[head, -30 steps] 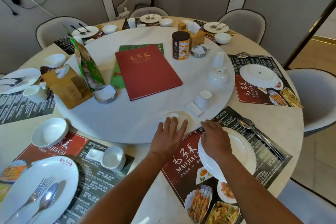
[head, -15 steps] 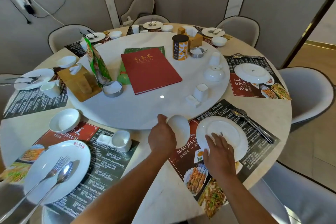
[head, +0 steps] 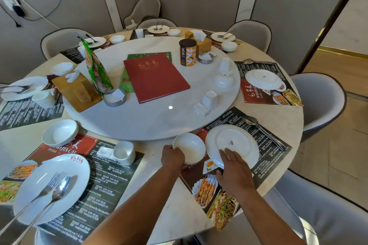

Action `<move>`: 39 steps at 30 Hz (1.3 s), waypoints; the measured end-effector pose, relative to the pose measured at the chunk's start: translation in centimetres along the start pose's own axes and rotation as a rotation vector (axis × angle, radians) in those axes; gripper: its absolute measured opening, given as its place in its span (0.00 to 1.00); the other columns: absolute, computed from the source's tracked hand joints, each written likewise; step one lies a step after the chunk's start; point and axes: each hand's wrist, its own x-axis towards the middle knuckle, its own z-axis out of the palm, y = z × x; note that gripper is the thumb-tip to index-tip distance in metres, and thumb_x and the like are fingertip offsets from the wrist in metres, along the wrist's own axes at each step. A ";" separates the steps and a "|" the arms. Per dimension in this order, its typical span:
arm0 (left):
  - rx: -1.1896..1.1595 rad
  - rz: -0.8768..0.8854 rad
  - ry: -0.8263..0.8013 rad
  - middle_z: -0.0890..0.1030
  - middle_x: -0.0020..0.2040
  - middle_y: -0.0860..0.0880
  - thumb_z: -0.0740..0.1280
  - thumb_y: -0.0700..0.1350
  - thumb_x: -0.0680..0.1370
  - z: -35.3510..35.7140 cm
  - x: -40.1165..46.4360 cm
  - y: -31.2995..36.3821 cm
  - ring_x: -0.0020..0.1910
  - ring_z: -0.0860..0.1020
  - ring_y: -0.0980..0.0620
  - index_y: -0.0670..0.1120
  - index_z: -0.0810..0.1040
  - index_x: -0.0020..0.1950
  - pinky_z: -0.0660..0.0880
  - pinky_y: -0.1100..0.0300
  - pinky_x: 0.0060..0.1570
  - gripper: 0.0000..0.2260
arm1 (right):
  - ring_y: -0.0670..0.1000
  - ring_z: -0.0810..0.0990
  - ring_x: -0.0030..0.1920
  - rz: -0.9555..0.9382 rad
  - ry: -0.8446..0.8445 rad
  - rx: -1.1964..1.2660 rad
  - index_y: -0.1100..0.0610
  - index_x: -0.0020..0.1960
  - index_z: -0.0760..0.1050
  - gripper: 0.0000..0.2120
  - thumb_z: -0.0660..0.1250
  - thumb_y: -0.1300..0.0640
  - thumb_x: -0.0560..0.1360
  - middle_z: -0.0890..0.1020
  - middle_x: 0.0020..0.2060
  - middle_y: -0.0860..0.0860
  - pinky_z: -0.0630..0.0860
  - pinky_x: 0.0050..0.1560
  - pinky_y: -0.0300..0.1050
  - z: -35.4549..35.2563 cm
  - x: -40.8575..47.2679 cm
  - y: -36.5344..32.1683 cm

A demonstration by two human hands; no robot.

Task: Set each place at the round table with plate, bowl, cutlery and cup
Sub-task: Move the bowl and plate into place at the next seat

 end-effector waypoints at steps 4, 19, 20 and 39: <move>0.036 -0.007 0.017 0.75 0.65 0.40 0.60 0.39 0.82 0.1 0.3 -0.1 0.60 0.76 0.36 0.44 0.69 0.73 0.84 0.43 0.41 0.19 | 0.53 0.50 0.80 -0.010 0.005 -0.023 0.49 0.82 0.48 0.36 0.60 0.41 0.80 0.52 0.81 0.49 0.56 0.78 0.51 0.0 0.0 0.0; 0.156 0.119 0.147 0.81 0.58 0.41 0.61 0.34 0.77 -0.7 0.3 -0.1 0.50 0.79 0.42 0.44 0.77 0.70 0.82 0.50 0.47 0.21 | 0.54 0.52 0.80 -0.024 0.013 -0.037 0.49 0.81 0.49 0.35 0.60 0.41 0.80 0.53 0.81 0.50 0.58 0.77 0.52 0.1 0.0 0.0; 0.157 0.121 0.149 0.81 0.58 0.41 0.61 0.34 0.77 -0.8 0.2 -0.1 0.49 0.79 0.43 0.44 0.77 0.69 0.82 0.51 0.46 0.21 | 0.54 0.52 0.80 -0.025 0.013 -0.037 0.49 0.81 0.49 0.35 0.60 0.41 0.80 0.53 0.81 0.50 0.58 0.77 0.52 0.0 0.0 0.0; 0.712 0.743 0.281 0.72 0.74 0.49 0.65 0.48 0.81 0.8 -4.4 -1.1 0.73 0.68 0.45 0.53 0.71 0.75 0.71 0.47 0.69 0.21 | 0.50 0.60 0.76 0.006 0.139 0.134 0.50 0.78 0.61 0.29 0.62 0.45 0.80 0.64 0.77 0.48 0.69 0.70 0.52 -0.9 -0.8 1.8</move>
